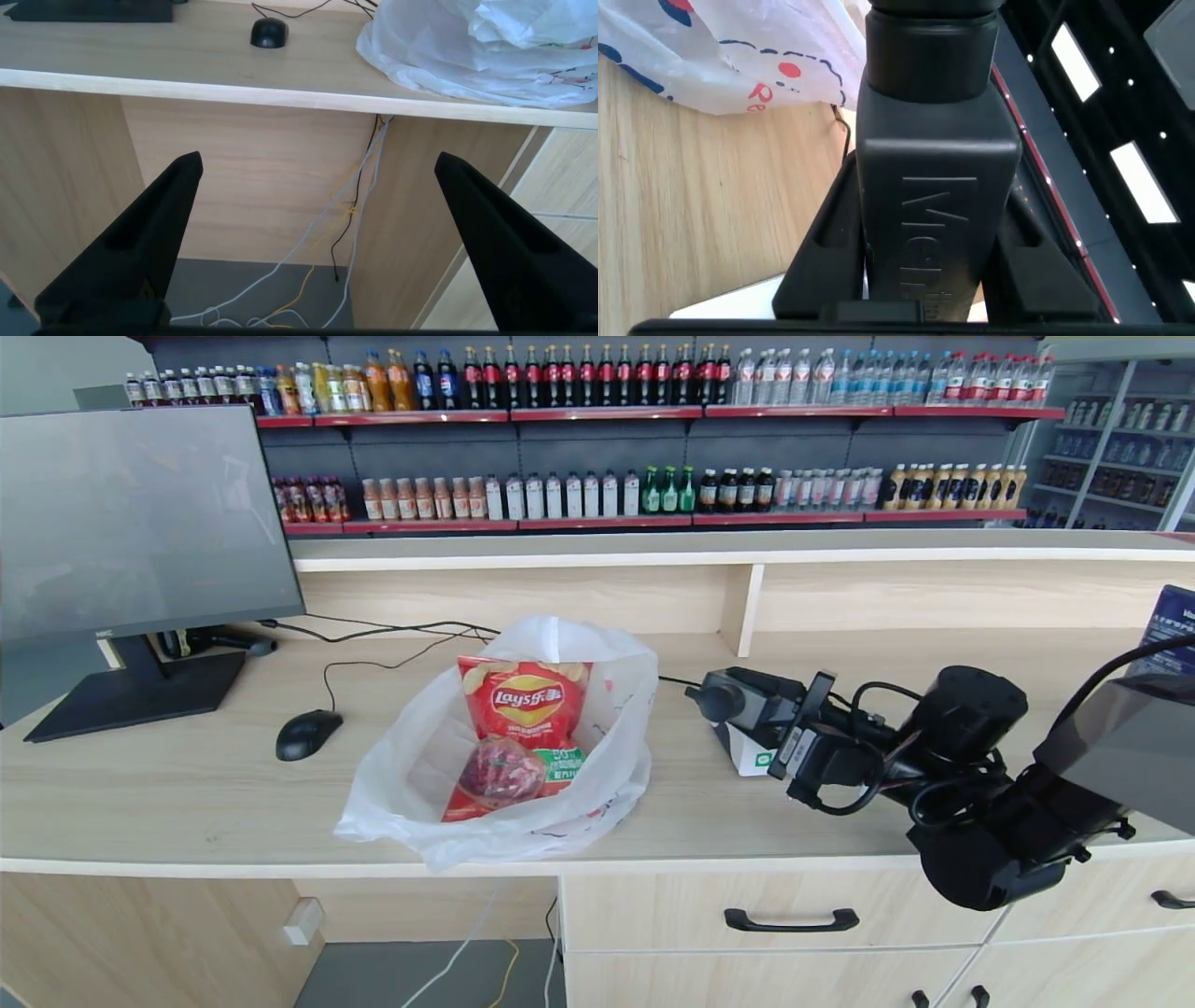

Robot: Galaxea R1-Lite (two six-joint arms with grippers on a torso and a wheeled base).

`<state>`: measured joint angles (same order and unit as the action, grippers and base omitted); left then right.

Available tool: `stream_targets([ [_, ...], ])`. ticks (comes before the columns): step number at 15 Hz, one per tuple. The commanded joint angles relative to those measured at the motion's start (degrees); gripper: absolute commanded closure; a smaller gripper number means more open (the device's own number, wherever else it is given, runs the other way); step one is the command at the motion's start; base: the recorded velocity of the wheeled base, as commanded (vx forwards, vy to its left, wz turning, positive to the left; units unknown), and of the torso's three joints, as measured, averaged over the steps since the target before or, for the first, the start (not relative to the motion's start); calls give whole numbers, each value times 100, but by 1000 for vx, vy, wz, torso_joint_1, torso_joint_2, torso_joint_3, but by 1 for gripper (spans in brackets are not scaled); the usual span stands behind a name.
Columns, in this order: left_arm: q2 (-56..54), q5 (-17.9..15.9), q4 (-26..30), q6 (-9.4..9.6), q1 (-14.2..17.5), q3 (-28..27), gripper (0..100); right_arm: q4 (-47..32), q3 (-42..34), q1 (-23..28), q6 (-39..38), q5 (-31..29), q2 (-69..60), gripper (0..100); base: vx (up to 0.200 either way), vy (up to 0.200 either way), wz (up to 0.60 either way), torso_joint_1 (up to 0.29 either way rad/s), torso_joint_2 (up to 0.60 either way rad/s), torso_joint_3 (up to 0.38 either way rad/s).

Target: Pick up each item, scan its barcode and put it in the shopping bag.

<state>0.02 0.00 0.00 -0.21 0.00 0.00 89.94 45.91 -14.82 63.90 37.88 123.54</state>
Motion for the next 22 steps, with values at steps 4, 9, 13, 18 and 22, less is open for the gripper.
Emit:
stream_targets([
  [4, -2, 0, 0, -14, 9, 0, 0, 6, -38, 146, 52, 0, 56, 100, 0, 0, 0, 0, 0, 0],
  [9, -2, 0, 9, -6, 9, -9, 0, 6, 6, 155, 175, 0, 56, 100, 0, 0, 0, 0, 0, 0],
  [13, -2, 0, 9, -6, 0, -9, 0, 6, 6, 155, 175, 0, 47, 100, 0, 0, 0, 0, 0, 0],
  [18, -2, 0, 9, -6, 0, -9, 0, 6, 14, 146, 175, 0, 39, 100, 0, 0, 0, 0, 0, 0],
  [22, -2, 0, 9, 3, 0, -9, 0, 6, -12, 138, 175, 0, -49, 100, 0, 0, 0, 0, 0, 0],
])
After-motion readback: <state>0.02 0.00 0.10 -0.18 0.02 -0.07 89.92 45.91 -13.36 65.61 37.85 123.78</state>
